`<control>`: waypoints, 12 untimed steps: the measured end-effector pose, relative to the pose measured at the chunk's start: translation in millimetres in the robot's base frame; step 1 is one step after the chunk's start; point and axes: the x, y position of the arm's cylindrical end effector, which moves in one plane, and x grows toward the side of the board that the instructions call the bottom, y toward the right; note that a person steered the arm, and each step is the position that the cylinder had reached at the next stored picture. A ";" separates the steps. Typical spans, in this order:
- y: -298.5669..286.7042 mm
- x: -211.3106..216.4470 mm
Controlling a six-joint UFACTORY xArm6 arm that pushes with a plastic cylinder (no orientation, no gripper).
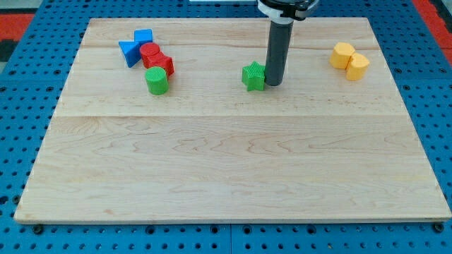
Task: Push the green star into the group of blocks
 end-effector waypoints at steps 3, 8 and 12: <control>-81.1 -8.7; -129.3 -8.7; -125.3 -44.0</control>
